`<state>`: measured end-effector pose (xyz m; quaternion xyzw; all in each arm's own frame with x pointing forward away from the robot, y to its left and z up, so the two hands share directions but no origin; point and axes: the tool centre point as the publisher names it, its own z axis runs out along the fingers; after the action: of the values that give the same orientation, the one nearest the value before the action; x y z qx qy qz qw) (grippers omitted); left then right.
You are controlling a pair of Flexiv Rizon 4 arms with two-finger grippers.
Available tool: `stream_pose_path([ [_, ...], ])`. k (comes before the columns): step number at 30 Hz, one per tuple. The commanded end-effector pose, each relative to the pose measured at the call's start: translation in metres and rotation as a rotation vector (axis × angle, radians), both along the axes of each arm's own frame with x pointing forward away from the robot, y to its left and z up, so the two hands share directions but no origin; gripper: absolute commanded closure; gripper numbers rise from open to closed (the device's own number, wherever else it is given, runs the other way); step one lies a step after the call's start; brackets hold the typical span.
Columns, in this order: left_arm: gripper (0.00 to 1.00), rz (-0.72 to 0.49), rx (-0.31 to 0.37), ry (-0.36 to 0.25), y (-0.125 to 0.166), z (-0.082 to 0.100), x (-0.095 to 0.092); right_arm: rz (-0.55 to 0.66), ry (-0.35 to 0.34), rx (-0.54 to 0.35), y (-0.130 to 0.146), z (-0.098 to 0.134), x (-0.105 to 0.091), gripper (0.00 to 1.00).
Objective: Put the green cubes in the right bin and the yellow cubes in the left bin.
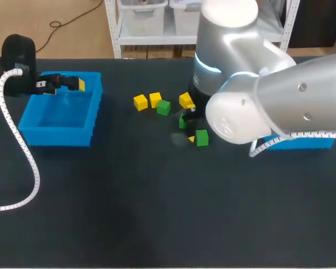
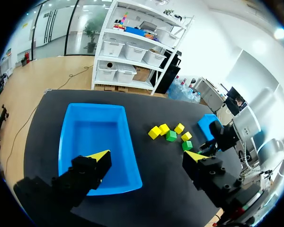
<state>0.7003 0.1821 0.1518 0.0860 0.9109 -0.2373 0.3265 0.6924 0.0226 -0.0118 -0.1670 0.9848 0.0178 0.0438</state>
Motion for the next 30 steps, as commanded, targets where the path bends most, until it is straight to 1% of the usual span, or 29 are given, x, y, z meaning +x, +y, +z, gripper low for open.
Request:
stream_pose_path([
  [1,0.0,-0.006,-0.009,-0.007,0.002,-0.002,0.0,-0.009,0.006,0.009,-0.001,-0.003,0.001,1.0],
  [7,0.0,-0.006,-0.009,-0.007,0.002,-0.002,0.0,-0.017,0.008,0.025,-0.003,-0.002,0.001,1.0],
  [9,0.0,-0.006,-0.009,-0.007,0.002,-0.002,0.0,-0.016,-0.001,0.032,-0.003,0.002,0.001,1.0],
  [10,0.0,-0.006,-0.009,-0.007,0.002,-0.002,0.0,-0.001,-0.031,0.022,-0.003,0.007,0.001,1.0],
  [12,0.0,-0.006,-0.009,-0.007,0.002,-0.002,0.0,0.02,-0.089,0.018,-0.005,0.025,0.002,1.0],
  [16,0.0,-0.006,-0.009,-0.007,0.002,-0.002,0.0,0.044,-0.253,0.019,-0.017,0.078,0.008,1.0],
  [18,0.0,-0.006,-0.009,-0.007,0.002,-0.002,0.0,0.033,-0.33,0.026,-0.033,0.106,0.011,1.0],
  [19,0.0,-0.006,-0.009,-0.007,0.002,-0.002,0.0,0.02,-0.356,0.036,-0.042,0.118,0.013,1.0],
  [22,0.0,-0.006,-0.009,-0.007,0.002,-0.002,0.0,-0.031,-0.428,0.032,-0.075,0.146,0.017,1.0],
  [23,0.0,-0.006,-0.009,-0.007,0.002,-0.002,0.0,-0.062,-0.445,0.03,-0.092,0.154,0.019,1.0],
  [25,0.0,-0.006,-0.009,-0.007,0.002,-0.002,0.0,-0.102,-0.464,0.016,-0.111,0.16,0.02,1.0],
  [27,0.0,-0.006,-0.009,-0.007,0.002,-0.002,0.0,-0.16,-0.474,-0.007,-0.138,0.162,0.021,1.0],
  [28,0.0,-0.006,-0.009,-0.007,0.002,-0.002,0.0,-0.179,-0.473,-0.012,-0.144,0.161,0.021,1.0],
  [30,0.0,-0.006,-0.009,-0.007,0.002,-0.002,0.0,-0.243,-0.45,-0.016,-0.168,0.154,0.02,1.0],
])
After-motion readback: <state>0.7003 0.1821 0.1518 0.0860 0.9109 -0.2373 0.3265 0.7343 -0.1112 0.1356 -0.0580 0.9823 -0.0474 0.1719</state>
